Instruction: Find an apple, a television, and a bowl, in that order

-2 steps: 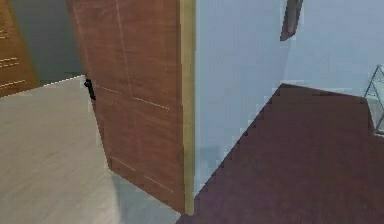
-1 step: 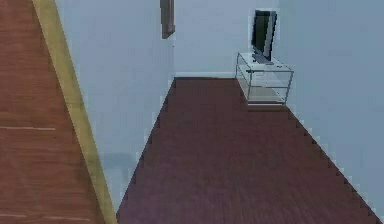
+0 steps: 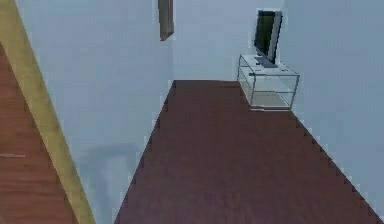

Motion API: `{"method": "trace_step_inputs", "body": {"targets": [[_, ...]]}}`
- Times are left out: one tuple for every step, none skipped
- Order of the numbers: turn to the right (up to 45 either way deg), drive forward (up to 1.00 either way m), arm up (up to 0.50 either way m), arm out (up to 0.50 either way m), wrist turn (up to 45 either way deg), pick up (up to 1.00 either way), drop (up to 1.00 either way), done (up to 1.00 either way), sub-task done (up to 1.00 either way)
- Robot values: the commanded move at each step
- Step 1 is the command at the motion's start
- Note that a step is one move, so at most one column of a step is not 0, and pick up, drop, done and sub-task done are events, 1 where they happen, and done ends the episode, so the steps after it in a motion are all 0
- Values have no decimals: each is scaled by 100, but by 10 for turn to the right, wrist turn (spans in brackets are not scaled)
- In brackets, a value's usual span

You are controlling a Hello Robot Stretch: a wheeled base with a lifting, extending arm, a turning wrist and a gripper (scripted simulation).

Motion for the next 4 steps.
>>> {"method": "trace_step_inputs", "body": {"targets": [[-450, 0, 0, 0, 0, 0, 0, 0, 0], [-150, 0, 0, 0, 0, 0, 0, 0, 0], [0, 30, 0, 0, 0, 0, 0, 0, 0], [-450, 0, 0, 0, 0, 0, 0, 0, 0]]}}
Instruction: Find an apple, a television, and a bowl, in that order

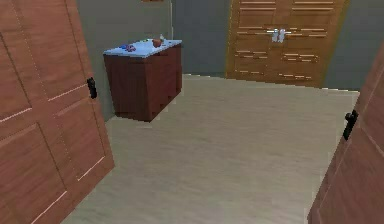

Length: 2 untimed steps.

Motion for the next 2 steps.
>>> {"method": "trace_step_inputs", "body": {"targets": [[-60, 0, 0, 0, 0, 0, 0, 0, 0], [0, 100, 0, 0, 0, 0, 0, 0, 0]]}}
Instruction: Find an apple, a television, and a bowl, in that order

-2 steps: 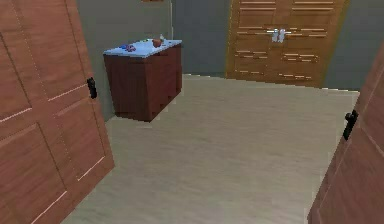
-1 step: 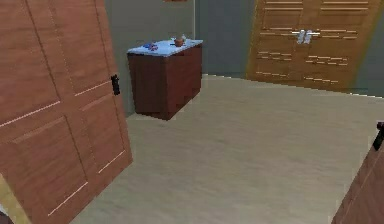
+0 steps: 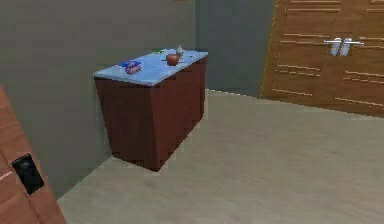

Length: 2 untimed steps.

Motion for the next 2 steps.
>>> {"method": "trace_step_inputs", "body": {"targets": [[0, 95, 0, 0, 0, 0, 0, 0, 0], [-90, 0, 0, 0, 0, 0, 0, 0, 0]]}}
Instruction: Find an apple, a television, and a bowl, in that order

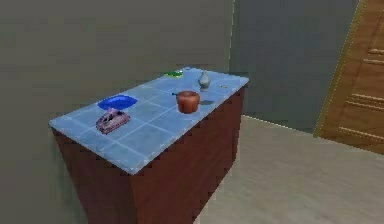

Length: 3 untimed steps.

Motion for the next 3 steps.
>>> {"method": "trace_step_inputs", "body": {"targets": [[0, 0, 0, 0, 0, 0, 0, 0, 100], [-450, 0, 0, 0, 0, 0, 0, 0, 0], [-450, 0, 0, 0, 0, 0, 0, 0, 0]]}}
